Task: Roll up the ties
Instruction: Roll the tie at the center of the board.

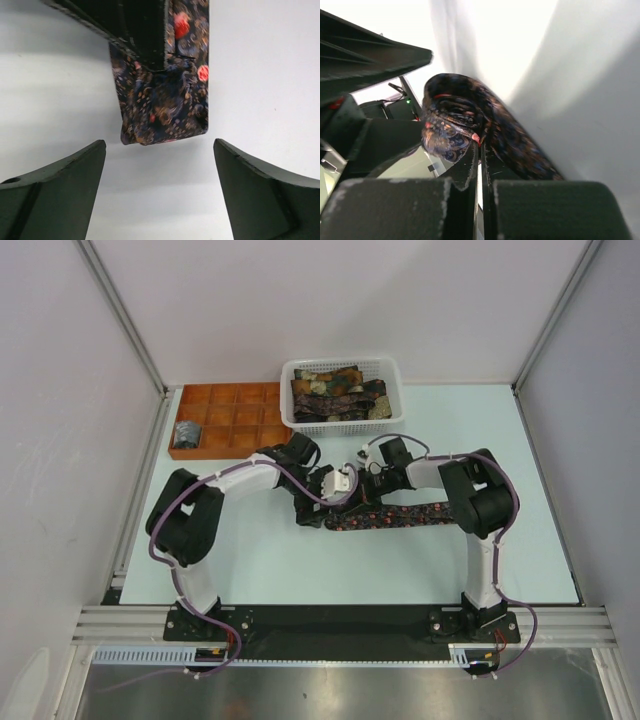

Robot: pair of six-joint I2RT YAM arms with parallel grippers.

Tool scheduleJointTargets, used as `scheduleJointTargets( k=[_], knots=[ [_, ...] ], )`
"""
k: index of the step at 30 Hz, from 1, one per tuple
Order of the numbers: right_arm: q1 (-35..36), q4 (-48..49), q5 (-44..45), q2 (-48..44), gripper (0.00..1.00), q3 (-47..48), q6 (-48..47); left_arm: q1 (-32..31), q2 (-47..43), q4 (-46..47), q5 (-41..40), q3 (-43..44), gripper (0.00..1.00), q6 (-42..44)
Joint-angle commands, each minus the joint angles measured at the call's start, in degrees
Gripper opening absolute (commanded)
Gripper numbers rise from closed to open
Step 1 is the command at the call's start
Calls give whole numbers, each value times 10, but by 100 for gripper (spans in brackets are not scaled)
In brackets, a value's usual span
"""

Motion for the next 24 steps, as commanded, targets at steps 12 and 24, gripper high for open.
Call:
scheduleJointTargets(
  k=[12, 24],
  knots=[
    [-16, -29, 21, 0, 0, -24, -59, -54, 20, 42, 28, 36, 97, -61],
    [-18, 24, -27, -29, 6, -33, -14, -65, 39, -23, -27, 32, 49, 26]
  ],
)
